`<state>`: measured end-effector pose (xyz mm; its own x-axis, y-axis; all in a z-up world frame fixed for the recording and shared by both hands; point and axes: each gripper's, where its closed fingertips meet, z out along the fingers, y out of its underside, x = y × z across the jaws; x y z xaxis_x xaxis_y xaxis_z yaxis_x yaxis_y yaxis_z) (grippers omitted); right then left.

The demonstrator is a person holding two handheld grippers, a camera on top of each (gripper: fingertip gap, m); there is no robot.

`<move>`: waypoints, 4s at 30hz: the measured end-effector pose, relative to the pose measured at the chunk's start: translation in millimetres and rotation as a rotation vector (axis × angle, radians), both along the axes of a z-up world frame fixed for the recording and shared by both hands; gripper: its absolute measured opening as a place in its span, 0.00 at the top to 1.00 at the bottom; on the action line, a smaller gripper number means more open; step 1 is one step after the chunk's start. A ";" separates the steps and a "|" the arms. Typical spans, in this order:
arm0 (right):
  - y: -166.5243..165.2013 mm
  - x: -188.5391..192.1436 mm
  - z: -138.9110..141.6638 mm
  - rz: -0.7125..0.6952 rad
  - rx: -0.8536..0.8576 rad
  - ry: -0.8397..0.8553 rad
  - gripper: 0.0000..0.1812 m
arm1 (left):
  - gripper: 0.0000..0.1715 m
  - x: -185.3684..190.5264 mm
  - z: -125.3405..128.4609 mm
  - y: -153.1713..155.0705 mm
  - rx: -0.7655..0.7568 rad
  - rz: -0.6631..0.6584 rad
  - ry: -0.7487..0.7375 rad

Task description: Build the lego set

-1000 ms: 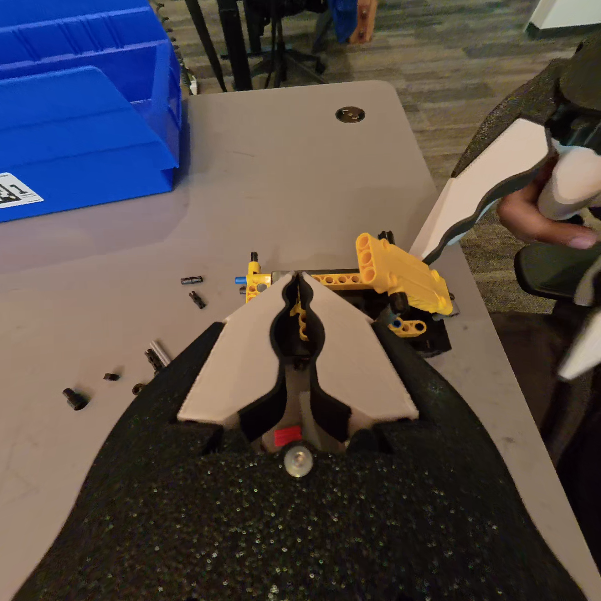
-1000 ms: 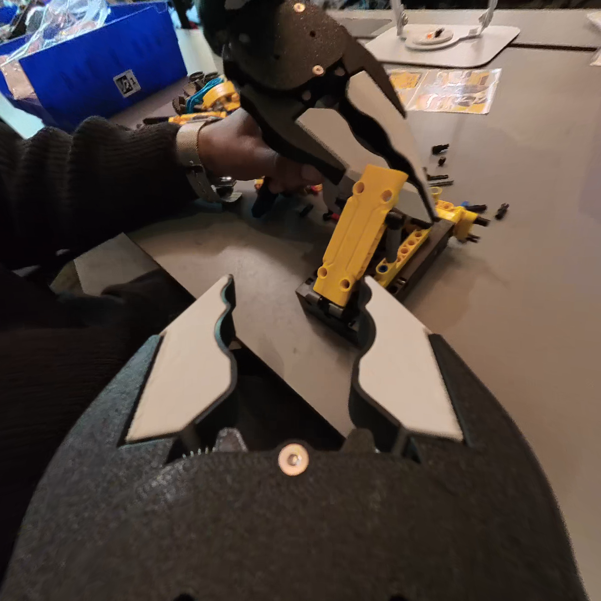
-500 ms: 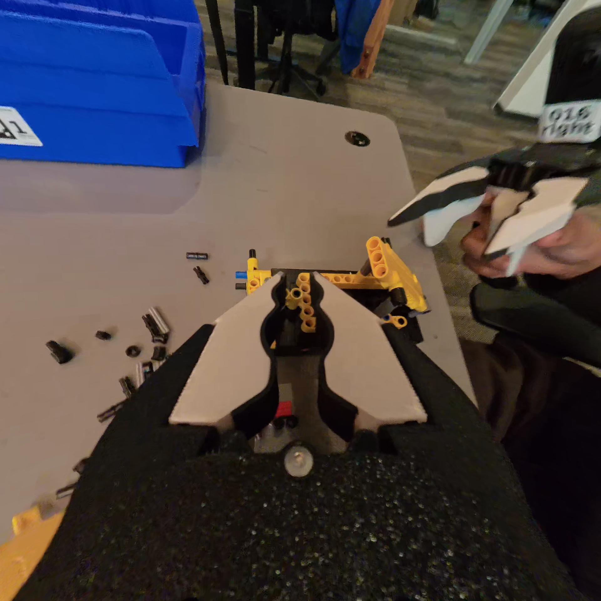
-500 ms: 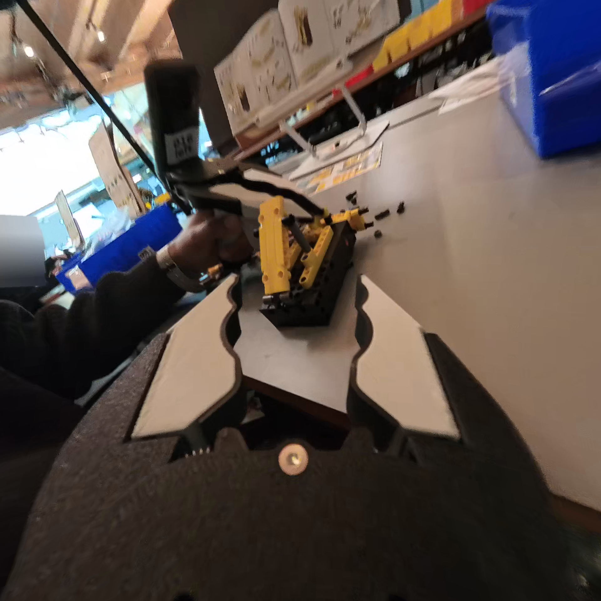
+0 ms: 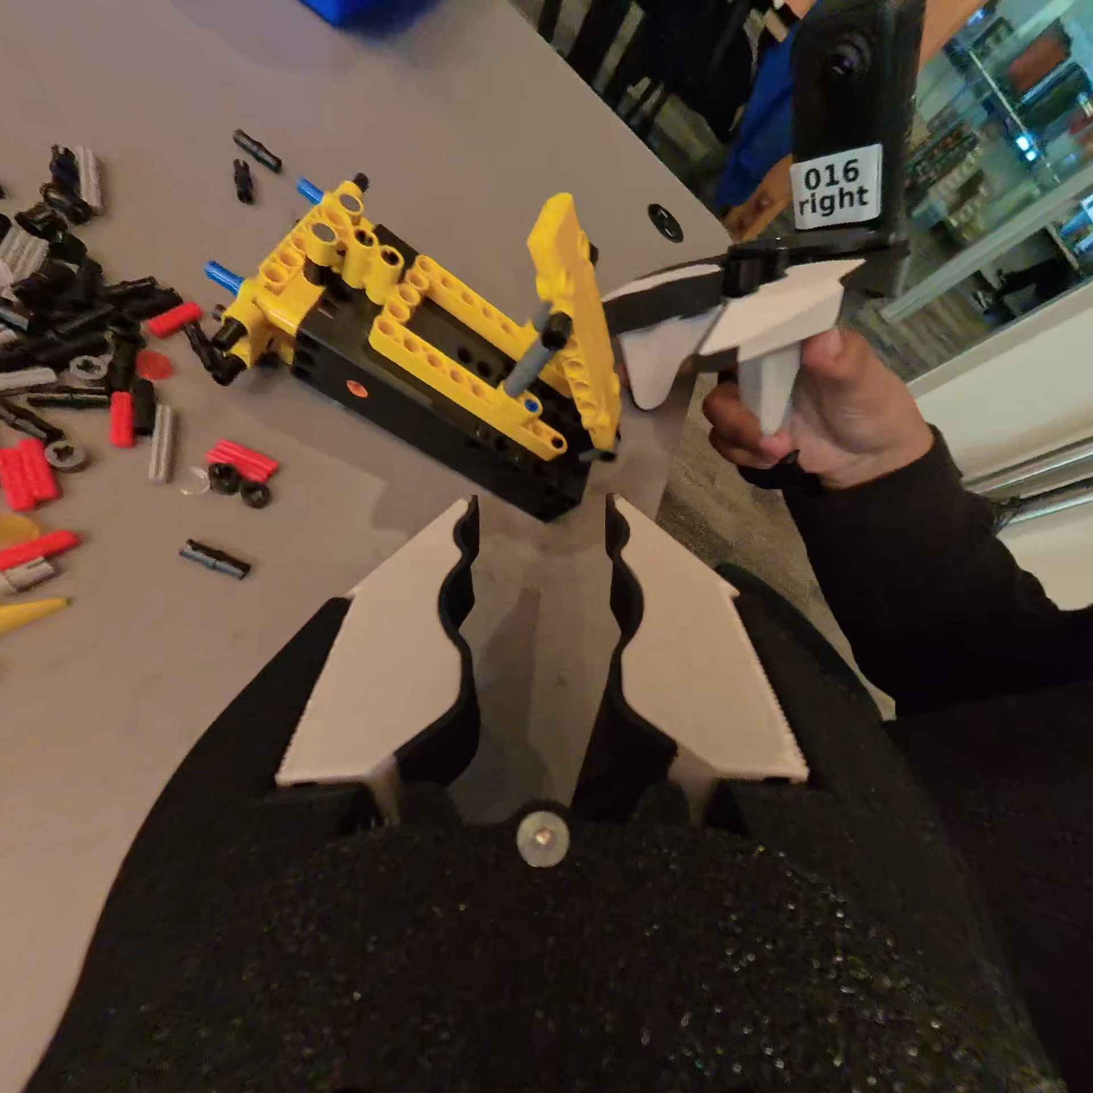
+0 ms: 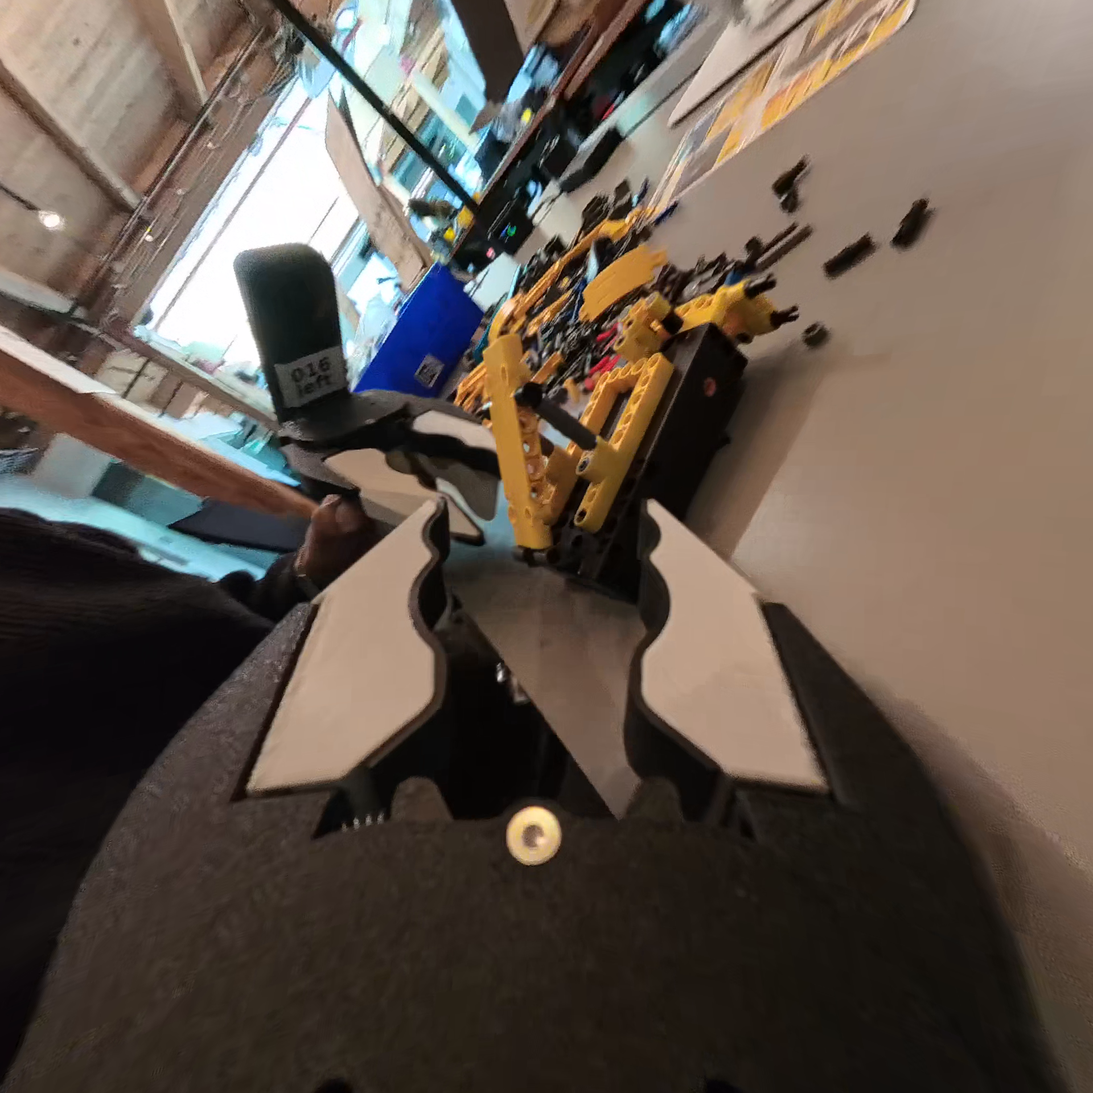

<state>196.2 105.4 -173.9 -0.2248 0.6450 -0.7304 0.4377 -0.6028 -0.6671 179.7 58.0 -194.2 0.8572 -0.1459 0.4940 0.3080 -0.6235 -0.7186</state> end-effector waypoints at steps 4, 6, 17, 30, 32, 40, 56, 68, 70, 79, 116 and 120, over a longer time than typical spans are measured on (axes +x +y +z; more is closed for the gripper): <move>-5.1 -2.8 -12.0 0.100 0.055 -0.137 0.69 | 0.75 -1.5 -7.3 15.7 -0.060 0.000 -0.025; -6.5 -4.8 -20.1 0.116 0.135 -0.202 0.70 | 0.75 -1.2 -8.6 18.2 -0.079 -0.006 -0.063; -25.0 -13.0 -26.0 0.167 0.152 -0.241 0.75 | 0.68 -7.9 13.2 -6.5 0.037 -0.077 -0.331; -24.6 -16.1 -29.0 0.139 0.215 -0.233 0.75 | 0.69 -15.2 1.9 0.6 0.000 -0.070 -0.260; -23.8 -16.2 -29.0 0.138 0.220 -0.223 0.75 | 0.69 -14.6 -0.6 0.8 -0.013 -0.077 -0.236; -20.7 -18.3 -29.5 0.141 0.263 -0.209 0.75 | 0.73 -14.5 -9.0 3.2 -0.037 -0.078 -0.086; -19.4 -22.8 -30.1 0.157 0.252 -0.231 0.75 | 0.74 -19.6 -7.0 6.5 -0.030 -0.008 -0.179; -21.7 -25.1 -30.1 0.154 0.276 -0.331 0.76 | 0.75 -24.2 -7.0 7.4 -0.034 0.014 -0.244; -21.8 -25.1 -30.1 0.144 0.268 -0.338 0.76 | 0.75 -24.4 -7.1 7.5 -0.035 0.013 -0.250; -22.6 -24.0 -29.9 0.122 0.248 -0.384 0.77 | 0.75 -24.0 -7.0 7.3 -0.034 0.010 -0.258; -23.3 -27.4 -31.7 0.206 0.283 -0.696 0.80 | 0.78 -35.7 -7.2 14.7 -0.064 0.085 -0.418; -22.6 -27.8 -31.8 0.196 0.282 -0.697 0.80 | 0.78 -36.0 -6.7 15.3 -0.057 0.090 -0.412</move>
